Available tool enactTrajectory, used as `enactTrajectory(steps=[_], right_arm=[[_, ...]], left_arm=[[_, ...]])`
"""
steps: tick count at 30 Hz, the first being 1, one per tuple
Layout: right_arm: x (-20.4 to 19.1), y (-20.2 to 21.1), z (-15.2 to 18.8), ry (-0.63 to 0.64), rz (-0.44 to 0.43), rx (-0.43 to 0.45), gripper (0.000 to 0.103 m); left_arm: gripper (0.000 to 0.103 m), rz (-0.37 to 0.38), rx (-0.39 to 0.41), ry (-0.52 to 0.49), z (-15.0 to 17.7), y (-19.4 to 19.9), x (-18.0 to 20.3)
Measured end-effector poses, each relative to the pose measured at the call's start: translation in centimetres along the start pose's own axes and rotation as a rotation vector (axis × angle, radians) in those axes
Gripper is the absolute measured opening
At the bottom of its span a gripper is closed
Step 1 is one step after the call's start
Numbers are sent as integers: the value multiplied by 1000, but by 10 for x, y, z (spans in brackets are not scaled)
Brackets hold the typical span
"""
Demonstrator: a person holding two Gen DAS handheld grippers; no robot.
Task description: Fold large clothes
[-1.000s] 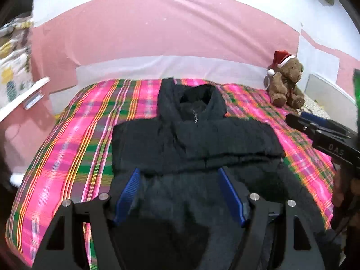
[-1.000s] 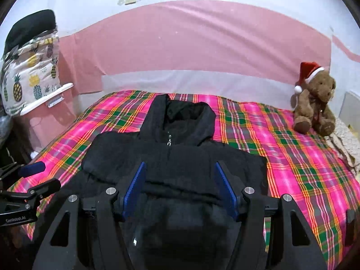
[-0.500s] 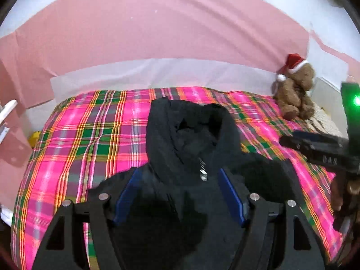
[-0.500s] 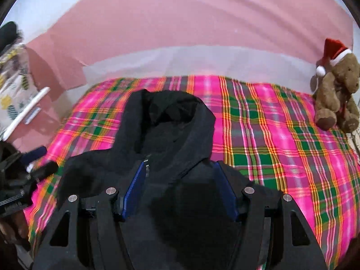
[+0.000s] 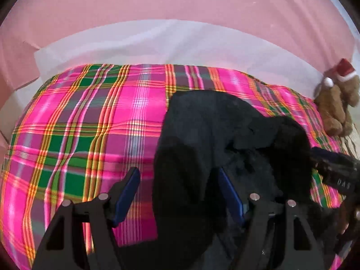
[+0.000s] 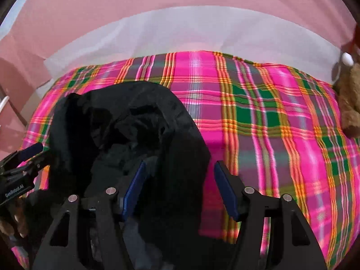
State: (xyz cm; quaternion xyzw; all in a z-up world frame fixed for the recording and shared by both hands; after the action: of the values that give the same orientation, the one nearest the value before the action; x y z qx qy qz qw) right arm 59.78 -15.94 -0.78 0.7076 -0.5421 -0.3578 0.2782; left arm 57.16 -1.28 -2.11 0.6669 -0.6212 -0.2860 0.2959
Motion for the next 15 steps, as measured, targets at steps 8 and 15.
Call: enactTrajectory(steps=[8,15], right_arm=[[-7,11,7,2,-28,51,11],[-13,113,46,-25,-120,199,10]], left_arm=[[9,35,10,29,10,-6,-3],[8,164,136,174,38,82,-47]])
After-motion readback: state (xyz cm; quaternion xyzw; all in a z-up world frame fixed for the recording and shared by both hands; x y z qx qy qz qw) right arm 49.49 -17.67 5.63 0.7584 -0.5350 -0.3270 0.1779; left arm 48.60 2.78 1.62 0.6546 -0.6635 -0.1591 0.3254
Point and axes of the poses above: each gripper's, at about its wrist camera, not at the fingertips, and y roughly against the way its jaws point, x to its right, z to its underside, the point moved 2 cm from there along -y, roughly the way its jaws point, and after that the axes turned 11 degrees about -z, right-handed, at the moved point
